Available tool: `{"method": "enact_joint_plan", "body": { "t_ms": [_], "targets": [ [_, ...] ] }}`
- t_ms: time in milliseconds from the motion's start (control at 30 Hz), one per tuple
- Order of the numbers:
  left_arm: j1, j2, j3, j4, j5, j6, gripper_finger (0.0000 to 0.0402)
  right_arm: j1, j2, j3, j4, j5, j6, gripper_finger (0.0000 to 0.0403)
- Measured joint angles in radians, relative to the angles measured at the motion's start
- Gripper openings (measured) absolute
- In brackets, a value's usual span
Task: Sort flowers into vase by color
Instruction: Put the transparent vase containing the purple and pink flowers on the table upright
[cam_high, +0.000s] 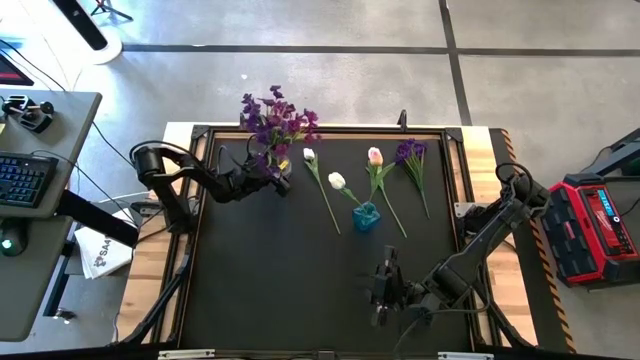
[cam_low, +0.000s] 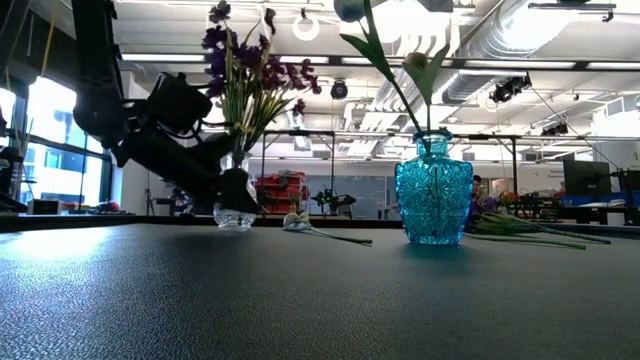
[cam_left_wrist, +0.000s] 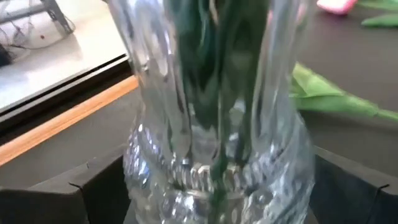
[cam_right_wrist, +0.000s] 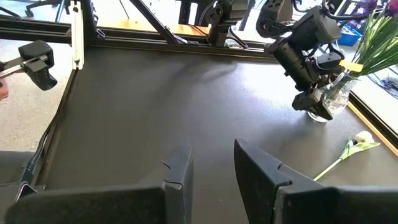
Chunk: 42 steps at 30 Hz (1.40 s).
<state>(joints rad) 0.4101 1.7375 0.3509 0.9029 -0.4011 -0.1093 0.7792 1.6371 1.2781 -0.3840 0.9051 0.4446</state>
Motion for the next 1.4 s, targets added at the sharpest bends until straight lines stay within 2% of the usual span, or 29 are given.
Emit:
{"method": "enact_joint_plan", "body": {
  "t_ms": [233, 367, 533, 733, 867, 967, 1100, 1267, 1400],
  "targets": [
    [-0.005, -0.002, 0.001, -0.015, 0.022, 0.04, 0.0385, 0.0, 0.0, 0.0, 0.0, 0.0, 0.0, 0.0084],
    [-0.013, -0.027, 0.001, -0.087, -0.001, 0.066, 0.0386, 0.0, 0.0, 0.0, 0.0, 0.0, 0.006, 0.0084],
    [-0.013, -0.112, 0.002, -0.277, -0.006, 0.071, 0.0386, 0.0, 0.0, 0.0, 0.0, 0.0, 0.009, 0.0084],
    [-0.017, -0.262, 0.002, -0.594, -0.051, 0.023, 0.0386, 0.0, 0.0, 0.0, 0.0, 0.0, 0.011, 0.0084],
    [-0.077, -0.369, 0.001, -0.709, -0.064, -0.039, 0.0386, 0.0, 0.0, 0.0, 0.0, 0.0, 0.011, 0.0084],
    [-0.16, -0.437, 0.001, -0.693, -0.149, -0.045, 0.0386, 0.0, 0.0, 0.0, 0.0, 0.0, 0.011, 0.0084],
    [-0.248, -0.473, 0.002, -0.535, -0.273, -0.011, 0.0386, 0.0, 0.0, 0.0, 0.0, 0.0, 0.011, 0.0084],
    [-0.222, -0.449, 0.002, -0.449, -0.334, -0.014, 0.0385, 0.0, 0.0, 0.0, 0.001, 0.0, 0.01, 0.0084],
    [-0.171, -0.39, 0.002, -0.341, -0.285, -0.019, 0.0385, 0.0, 0.0, 0.0, 0.002, 0.0, 0.003, 0.0084]
  ]
}}
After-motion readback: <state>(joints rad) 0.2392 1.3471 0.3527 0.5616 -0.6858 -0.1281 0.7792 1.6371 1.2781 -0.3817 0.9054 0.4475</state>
